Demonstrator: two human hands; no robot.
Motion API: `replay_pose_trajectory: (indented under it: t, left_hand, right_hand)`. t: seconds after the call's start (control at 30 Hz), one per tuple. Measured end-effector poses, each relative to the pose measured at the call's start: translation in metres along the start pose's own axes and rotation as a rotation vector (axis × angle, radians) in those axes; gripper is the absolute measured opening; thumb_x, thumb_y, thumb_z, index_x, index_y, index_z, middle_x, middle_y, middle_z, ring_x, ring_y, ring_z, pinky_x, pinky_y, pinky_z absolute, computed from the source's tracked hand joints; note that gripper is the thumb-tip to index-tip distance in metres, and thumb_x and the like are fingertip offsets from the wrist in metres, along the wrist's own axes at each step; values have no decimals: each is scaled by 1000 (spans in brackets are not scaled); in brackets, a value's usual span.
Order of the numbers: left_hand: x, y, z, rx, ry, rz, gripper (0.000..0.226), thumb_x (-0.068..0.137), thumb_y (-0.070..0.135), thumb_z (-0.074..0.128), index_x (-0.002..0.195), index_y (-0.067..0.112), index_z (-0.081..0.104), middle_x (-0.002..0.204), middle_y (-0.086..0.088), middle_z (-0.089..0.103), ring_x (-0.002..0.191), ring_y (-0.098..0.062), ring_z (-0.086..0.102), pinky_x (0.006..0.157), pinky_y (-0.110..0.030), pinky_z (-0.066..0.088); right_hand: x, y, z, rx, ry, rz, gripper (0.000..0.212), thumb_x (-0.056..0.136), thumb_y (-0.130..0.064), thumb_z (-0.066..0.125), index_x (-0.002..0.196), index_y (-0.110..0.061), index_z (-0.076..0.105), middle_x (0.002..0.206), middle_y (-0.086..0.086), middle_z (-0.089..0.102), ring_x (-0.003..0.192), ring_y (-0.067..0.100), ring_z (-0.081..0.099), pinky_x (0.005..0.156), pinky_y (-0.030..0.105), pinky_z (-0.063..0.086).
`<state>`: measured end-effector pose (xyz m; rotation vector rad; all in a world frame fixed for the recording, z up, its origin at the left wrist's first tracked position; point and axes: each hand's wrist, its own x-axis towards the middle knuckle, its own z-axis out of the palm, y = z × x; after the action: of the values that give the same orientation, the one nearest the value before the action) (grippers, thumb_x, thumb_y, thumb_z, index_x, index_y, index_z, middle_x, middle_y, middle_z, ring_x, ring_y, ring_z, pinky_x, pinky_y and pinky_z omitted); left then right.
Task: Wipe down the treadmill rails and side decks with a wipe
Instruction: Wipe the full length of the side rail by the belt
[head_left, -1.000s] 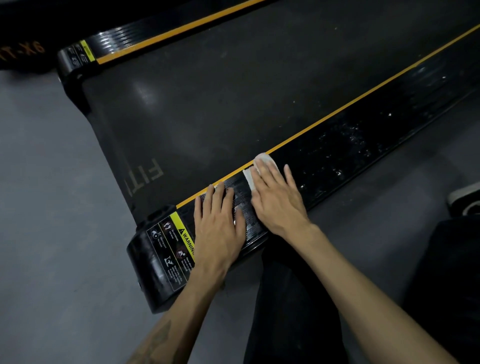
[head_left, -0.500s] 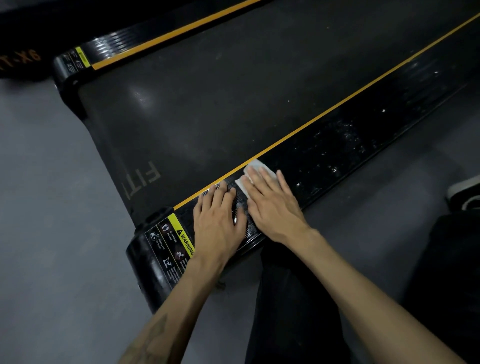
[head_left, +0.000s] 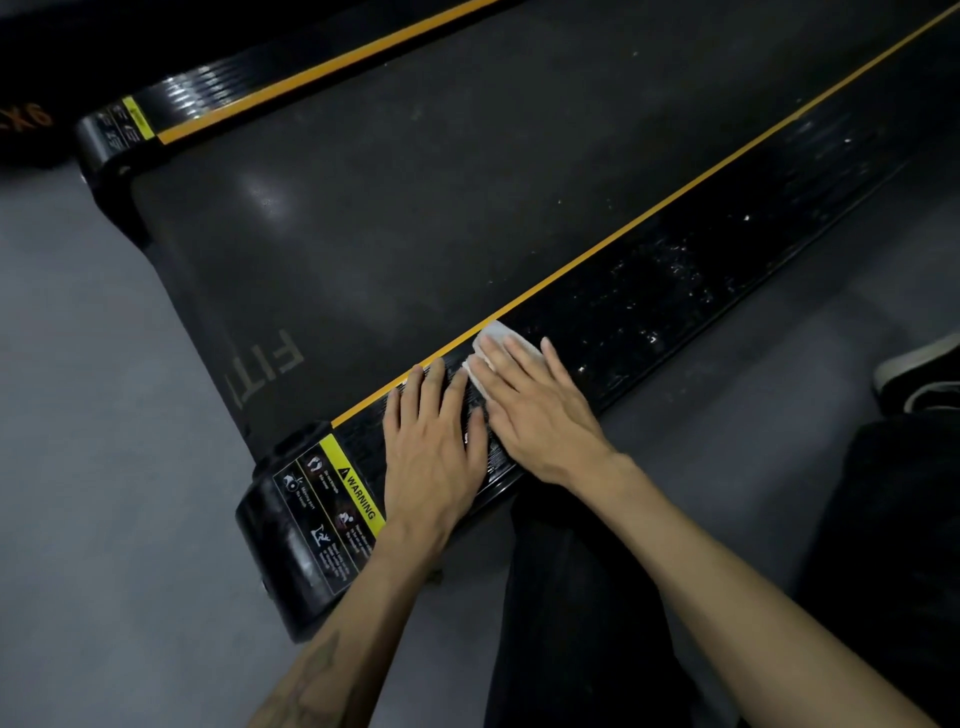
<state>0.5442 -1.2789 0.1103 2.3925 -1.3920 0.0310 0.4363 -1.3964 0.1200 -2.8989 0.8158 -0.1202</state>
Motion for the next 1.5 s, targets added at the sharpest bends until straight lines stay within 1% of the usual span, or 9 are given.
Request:
replay_pose_trajectory:
  t: [0.23, 0.4, 0.57, 0.83, 0.97, 1.07, 1.2, 1.37, 1.5]
  left_hand:
    - [1, 2, 0, 9, -25, -11, 57, 104, 43, 31, 150, 15, 50, 161, -9, 41, 156, -25, 25, 125, -51, 23]
    - [1, 3, 1, 8, -13, -8, 53, 104, 40, 35, 147, 14, 53, 160, -10, 43, 155, -26, 27, 124, -52, 25]
    - [1, 3, 1, 9, -10, -9, 55, 104, 41, 35, 147, 13, 53, 159, -9, 44, 154, -25, 27, 125, -51, 24]
    - [0, 3, 2, -20, -24, -16, 54, 105, 42, 33, 148, 15, 51, 162, -8, 40, 156, -23, 24, 127, -49, 19]
    - [1, 3, 1, -9, -21, -18, 54, 104, 40, 34, 148, 14, 51, 161, -9, 41, 155, -24, 25, 126, -50, 21]
    - [1, 3, 1, -10, -24, -16, 56, 104, 41, 32, 149, 14, 51, 161, -8, 41, 156, -24, 24, 127, -50, 20]
    - [1, 2, 1, -18, -31, -12, 55, 105, 41, 33, 151, 15, 49, 163, -8, 38, 157, -22, 20, 128, -49, 18]
    - [1, 2, 1, -9, -34, -7, 56, 105, 42, 33, 152, 15, 48, 164, -8, 37, 157, -22, 20, 128, -49, 17]
    - [1, 2, 1, -8, -25, 3, 57, 105, 44, 32, 152, 15, 48, 164, -8, 37, 157, -22, 20, 128, -49, 15]
  right_hand:
    - [-5, 7, 1, 12, 65, 165, 64, 101, -35, 19, 158, -14, 39, 168, 5, 29, 157, 24, 23, 128, 53, 12]
    - [-3, -1, 3, -12, 86, 36, 58, 101, -34, 28, 153, -18, 48, 163, 5, 39, 152, 25, 34, 124, 56, 24]
    - [-2, 16, -1, -10, 71, 145, 63, 101, -35, 21, 156, -12, 42, 167, 6, 31, 155, 23, 26, 127, 51, 8]
    - [-4, -6, 5, -23, 94, 60, 61, 101, -34, 25, 154, -14, 46, 164, 7, 36, 153, 26, 31, 125, 53, 20]
    - [-5, 10, 0, -9, 57, 148, 67, 100, -36, 15, 159, -14, 36, 169, 4, 24, 157, 22, 20, 128, 52, 7]
    - [-16, 4, 6, 18, 125, 209, 64, 99, -33, 23, 157, -13, 41, 168, 6, 29, 157, 25, 22, 127, 54, 14]
    - [-9, -3, 5, 39, 138, 77, 59, 99, -32, 28, 151, -15, 51, 161, 6, 42, 152, 25, 34, 125, 56, 23]
    - [-11, 16, 3, -3, 105, 119, 61, 104, -34, 21, 158, -13, 40, 168, 5, 29, 156, 22, 23, 127, 54, 13]
    - [-31, 4, 11, 5, 184, 158, 59, 103, -32, 27, 156, -10, 42, 167, 7, 31, 156, 25, 24, 126, 56, 19]
